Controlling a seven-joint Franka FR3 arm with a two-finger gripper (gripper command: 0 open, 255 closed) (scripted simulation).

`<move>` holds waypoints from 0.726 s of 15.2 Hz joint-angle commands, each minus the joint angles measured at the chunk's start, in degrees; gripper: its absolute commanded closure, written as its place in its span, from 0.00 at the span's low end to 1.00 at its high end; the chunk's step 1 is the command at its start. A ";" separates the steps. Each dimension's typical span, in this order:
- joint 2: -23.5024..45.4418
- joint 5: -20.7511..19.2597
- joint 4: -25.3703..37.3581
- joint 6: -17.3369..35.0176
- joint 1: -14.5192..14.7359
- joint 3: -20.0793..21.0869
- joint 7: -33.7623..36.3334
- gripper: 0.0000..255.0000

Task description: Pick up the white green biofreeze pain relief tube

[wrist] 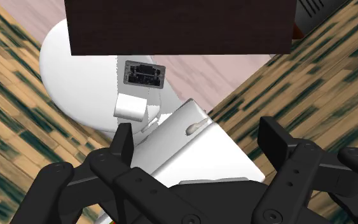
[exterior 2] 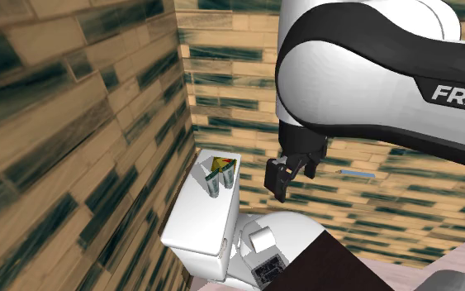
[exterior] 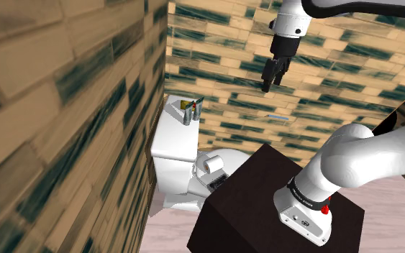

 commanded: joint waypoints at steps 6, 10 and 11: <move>5.29 -4.35 -2.40 9.56 1.28 -5.71 -13.03 0.00; 11.49 -6.60 -2.43 17.47 2.58 -10.04 -23.17 0.00; 13.27 -6.93 -2.18 19.43 2.96 -11.07 -25.70 0.00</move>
